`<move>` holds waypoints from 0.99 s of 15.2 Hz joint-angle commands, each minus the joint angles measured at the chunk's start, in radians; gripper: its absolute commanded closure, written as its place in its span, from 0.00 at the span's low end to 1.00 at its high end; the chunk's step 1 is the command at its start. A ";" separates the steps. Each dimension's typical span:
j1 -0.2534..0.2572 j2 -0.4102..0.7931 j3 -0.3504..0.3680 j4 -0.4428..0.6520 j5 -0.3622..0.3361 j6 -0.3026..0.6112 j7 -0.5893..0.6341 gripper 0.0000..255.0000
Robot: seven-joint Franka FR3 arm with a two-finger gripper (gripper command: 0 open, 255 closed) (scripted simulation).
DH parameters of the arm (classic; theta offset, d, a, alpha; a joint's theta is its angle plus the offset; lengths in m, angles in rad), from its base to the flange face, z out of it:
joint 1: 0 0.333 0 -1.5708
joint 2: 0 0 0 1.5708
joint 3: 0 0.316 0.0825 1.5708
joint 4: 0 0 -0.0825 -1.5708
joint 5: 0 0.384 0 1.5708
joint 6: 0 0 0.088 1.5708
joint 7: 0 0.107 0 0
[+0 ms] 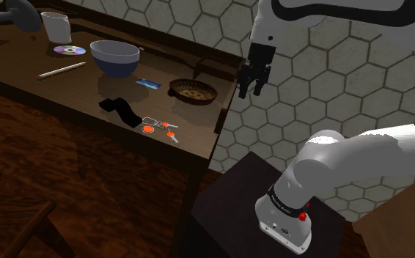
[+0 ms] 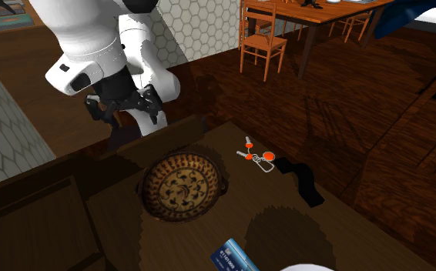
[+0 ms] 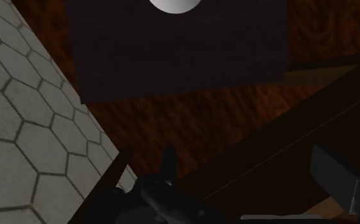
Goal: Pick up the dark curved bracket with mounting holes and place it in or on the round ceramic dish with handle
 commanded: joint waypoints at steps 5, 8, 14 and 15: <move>0.037 0.091 0.076 0.060 0.048 0.047 0.072 0.00; 0.061 0.167 0.130 0.116 0.073 0.078 0.125 0.00; 0.132 0.337 0.204 0.257 0.084 0.129 0.243 0.00; 0.140 0.367 0.217 0.285 0.083 0.135 0.261 0.00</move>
